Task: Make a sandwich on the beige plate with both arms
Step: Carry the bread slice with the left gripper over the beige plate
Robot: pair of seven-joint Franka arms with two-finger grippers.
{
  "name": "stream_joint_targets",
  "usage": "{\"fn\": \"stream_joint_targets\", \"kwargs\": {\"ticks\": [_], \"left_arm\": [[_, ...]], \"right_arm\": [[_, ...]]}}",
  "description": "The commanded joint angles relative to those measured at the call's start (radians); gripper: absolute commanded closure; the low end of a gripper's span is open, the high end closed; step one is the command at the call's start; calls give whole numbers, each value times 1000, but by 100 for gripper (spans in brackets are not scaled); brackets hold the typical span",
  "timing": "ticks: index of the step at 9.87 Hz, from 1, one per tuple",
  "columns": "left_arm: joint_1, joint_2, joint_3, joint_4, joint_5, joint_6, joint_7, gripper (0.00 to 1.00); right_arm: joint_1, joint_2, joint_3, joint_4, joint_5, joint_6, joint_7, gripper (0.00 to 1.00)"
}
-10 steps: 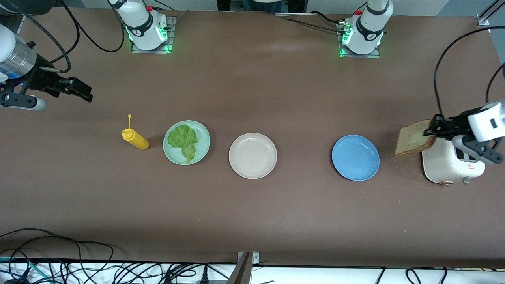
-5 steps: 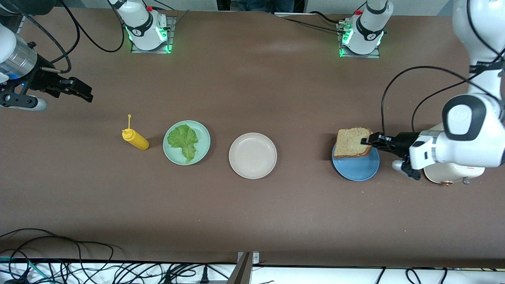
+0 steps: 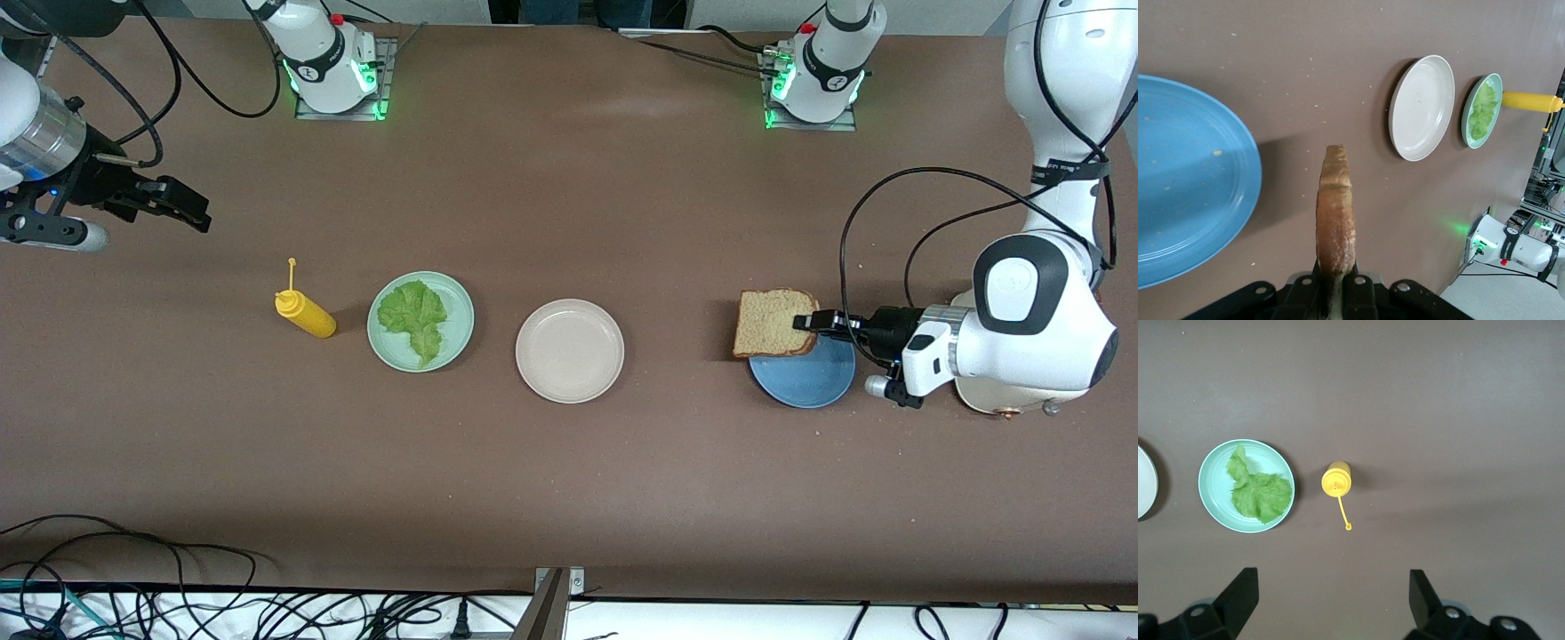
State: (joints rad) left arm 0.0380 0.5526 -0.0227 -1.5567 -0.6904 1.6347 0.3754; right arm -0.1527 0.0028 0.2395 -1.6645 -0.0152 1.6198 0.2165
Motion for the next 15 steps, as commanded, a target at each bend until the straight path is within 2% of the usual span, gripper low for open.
{"fn": "stream_joint_targets", "kwargs": {"ticks": [1, 3, 5, 10, 12, 15], "left_arm": [[-4, 3, -15, 0, -93, -19, -4, 100], [-6, 12, -63, -5, -154, -15, 2, 100], [-23, 61, -88, -3, -245, 11, 25, 100], [-191, 69, -88, -51, -463, 269, 39, 100], [-272, 102, -88, -56, -565, 397, 91, 100], [-348, 133, -88, -71, -670, 516, 152, 100]], "right_arm": [[-5, -24, -2, -24, 4, 15, -19, 0], [-5, -23, -2, -24, 4, 15, -20, 0], [-5, -23, 0, -24, 4, 15, -20, 0], [-5, -23, -5, -24, 4, 15, -20, 0], [-5, -21, -9, -26, 4, 18, -20, 0], [-7, -20, -9, -29, 4, 23, -22, 0]]}}
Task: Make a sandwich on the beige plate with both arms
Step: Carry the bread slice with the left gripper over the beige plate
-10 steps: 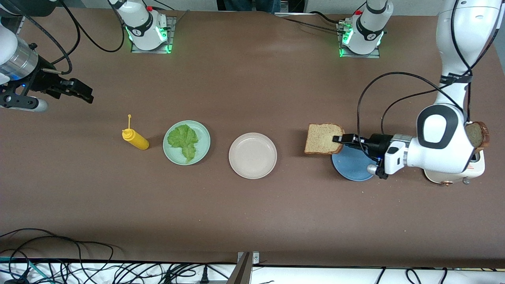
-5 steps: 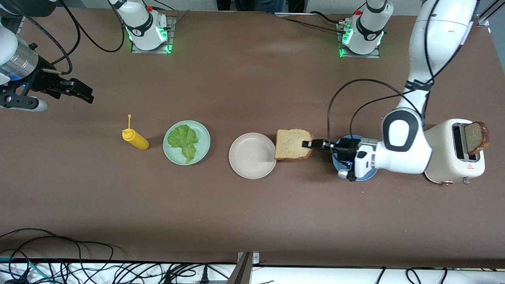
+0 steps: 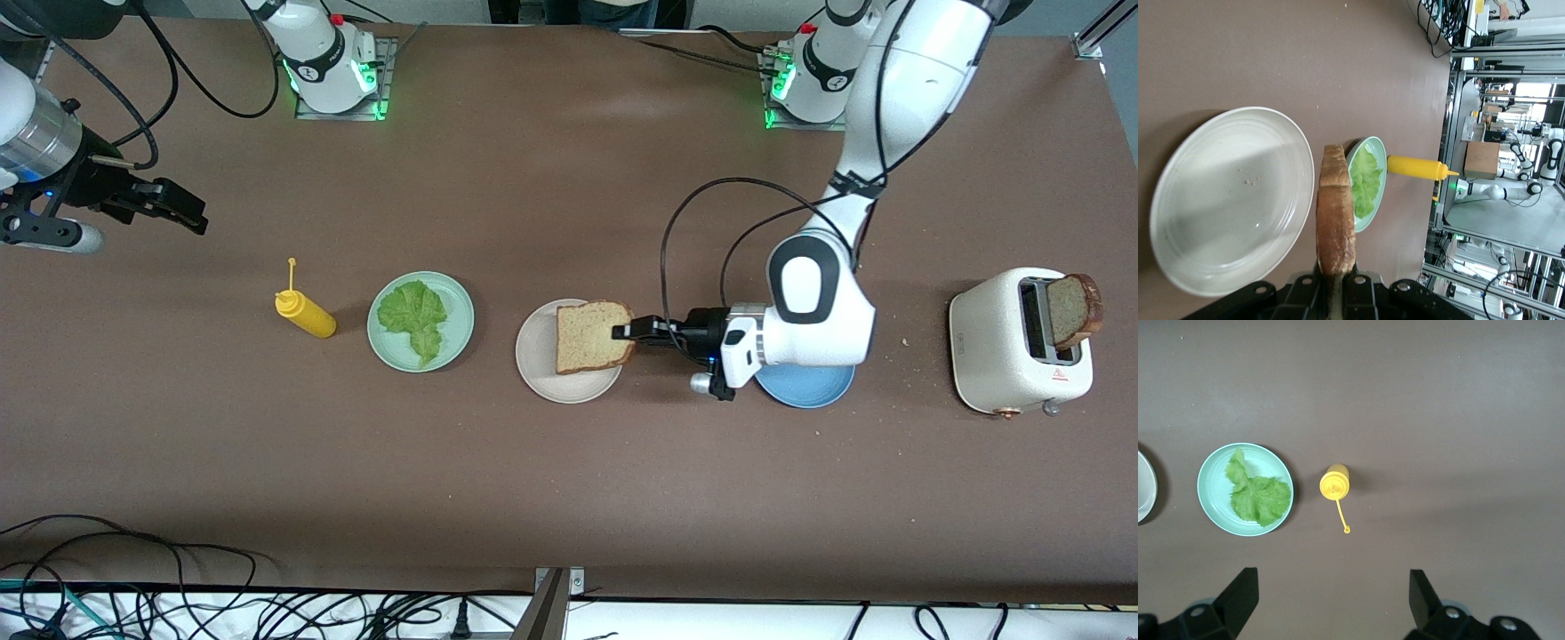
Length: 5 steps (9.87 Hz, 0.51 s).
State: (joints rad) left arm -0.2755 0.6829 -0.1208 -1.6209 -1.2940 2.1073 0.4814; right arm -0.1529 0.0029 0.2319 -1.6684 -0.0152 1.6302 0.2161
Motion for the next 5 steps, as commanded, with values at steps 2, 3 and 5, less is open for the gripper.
{"fn": "stream_joint_targets", "kwargs": {"ticks": [2, 3, 5], "left_arm": [[-57, 26, 10, -8, -94, 88, 84, 100], [-73, 30, 10, -17, -116, 118, 91, 100], [-96, 46, 10, -27, -125, 163, 130, 100]], "right_arm": [[-5, -26, -5, -28, 4, 10, -23, 0], [-5, -26, -5, -28, 4, 10, -23, 0], [-5, -26, -5, -30, 4, 7, -26, 0]]}}
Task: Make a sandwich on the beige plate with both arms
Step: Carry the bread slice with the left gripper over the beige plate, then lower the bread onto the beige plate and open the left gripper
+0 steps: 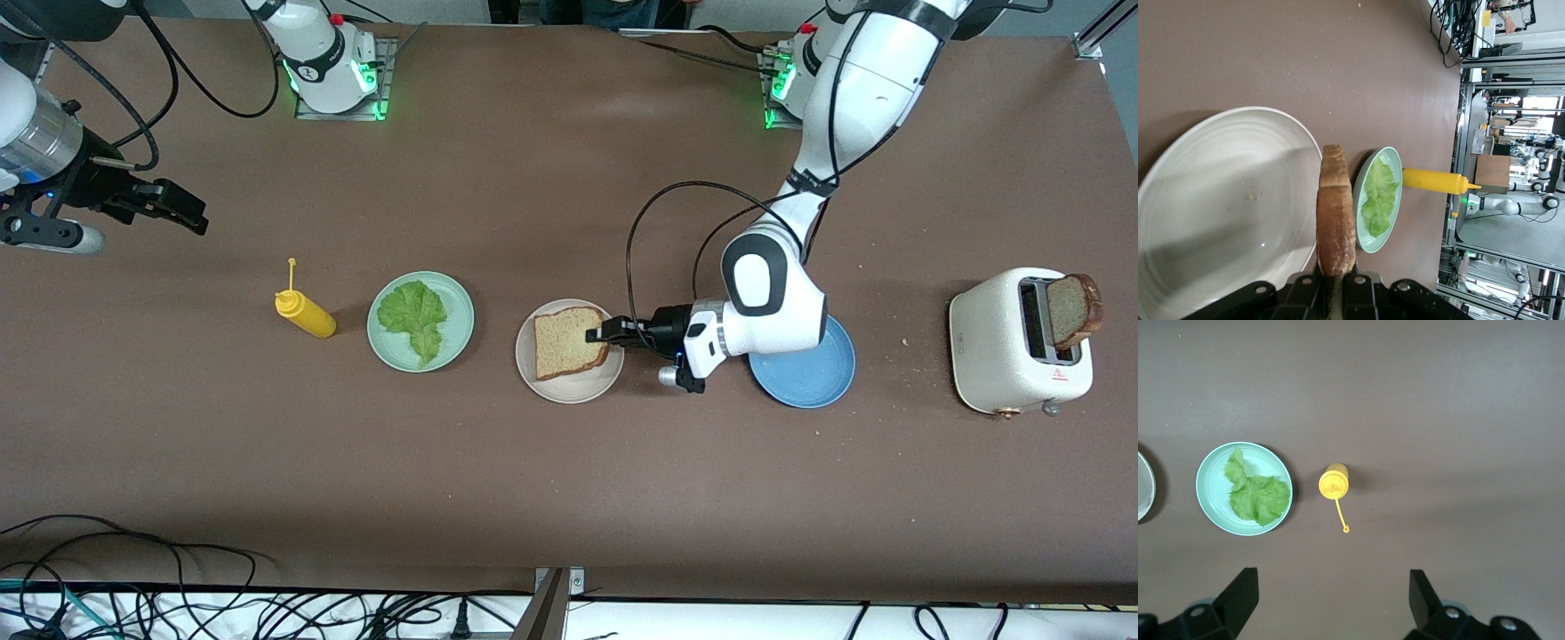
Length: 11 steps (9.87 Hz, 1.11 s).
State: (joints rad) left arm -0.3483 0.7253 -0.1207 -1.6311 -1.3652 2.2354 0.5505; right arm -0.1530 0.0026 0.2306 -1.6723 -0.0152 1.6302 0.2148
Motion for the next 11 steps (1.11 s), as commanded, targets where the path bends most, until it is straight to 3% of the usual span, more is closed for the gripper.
{"fn": "stream_joint_targets", "kwargs": {"ticks": [1, 5, 6, 7, 11], "left_arm": [[-32, 8, 10, -18, -55, 39, 71, 100], [-54, 20, 12, -18, -45, 81, 74, 100], [-51, 22, 13, -18, -34, 81, 84, 40], [-45, 22, 13, -21, -35, 81, 124, 0], [-18, -3, 19, -32, 3, 72, 115, 0]], "right_arm": [[-5, -26, -5, -26, 4, 7, -28, 0], [-5, -27, -14, -40, 18, 13, -57, 0], [-5, -27, -16, -49, 30, 17, -57, 0], [-5, -26, -16, -53, 30, 23, -58, 0], [-2, -21, -7, -61, 31, 28, -57, 0]]}}
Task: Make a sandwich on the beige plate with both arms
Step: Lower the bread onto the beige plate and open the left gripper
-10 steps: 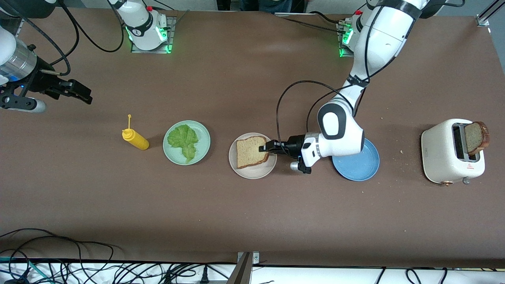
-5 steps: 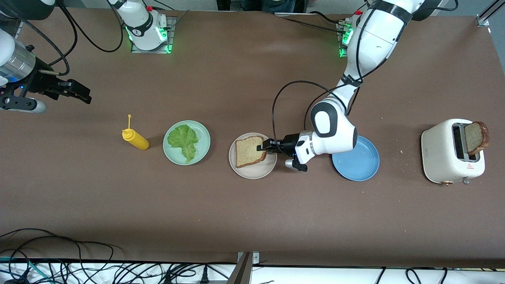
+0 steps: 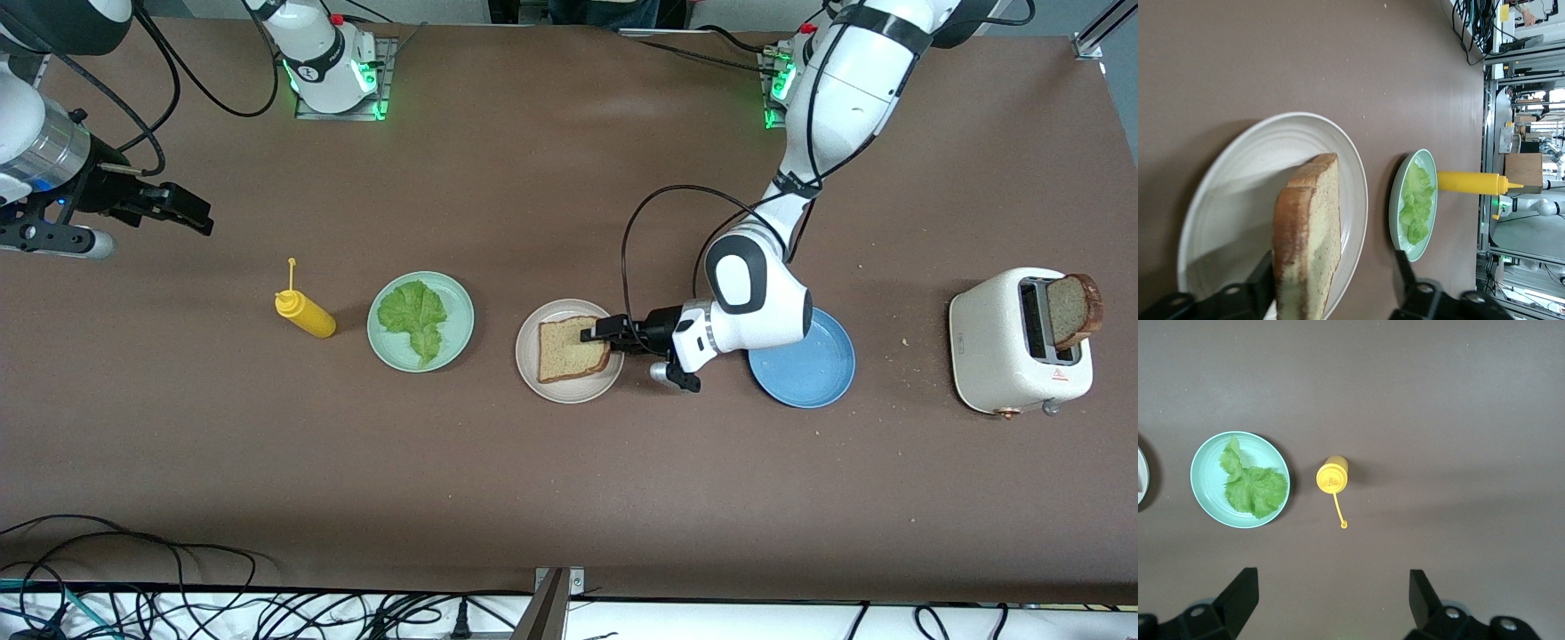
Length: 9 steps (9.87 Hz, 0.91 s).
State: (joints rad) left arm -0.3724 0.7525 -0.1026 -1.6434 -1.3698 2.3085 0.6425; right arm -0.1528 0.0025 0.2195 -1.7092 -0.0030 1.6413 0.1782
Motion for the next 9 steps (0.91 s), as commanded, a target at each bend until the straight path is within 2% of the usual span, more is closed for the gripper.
{"fn": "stream_joint_targets", "kwargs": {"ticks": [1, 3, 5, 7, 9], "left_arm": [[24, -47, 3, -33, 53, -8, 20, 0], [62, -97, 3, -59, 162, -43, -35, 0], [92, -158, 3, -58, 399, -74, -197, 0], [133, -215, 3, -49, 620, -101, -370, 0], [199, -283, 6, -53, 760, -208, -452, 0]], "right_arm": [[1, -15, 15, -30, 18, 38, -20, 0], [2, 10, 52, -43, 18, 69, -20, 0], [6, 52, 101, -44, 18, 118, -19, 0], [7, 80, 124, -78, 18, 175, -19, 0], [13, 88, 145, -148, 18, 251, -20, 0]]}}
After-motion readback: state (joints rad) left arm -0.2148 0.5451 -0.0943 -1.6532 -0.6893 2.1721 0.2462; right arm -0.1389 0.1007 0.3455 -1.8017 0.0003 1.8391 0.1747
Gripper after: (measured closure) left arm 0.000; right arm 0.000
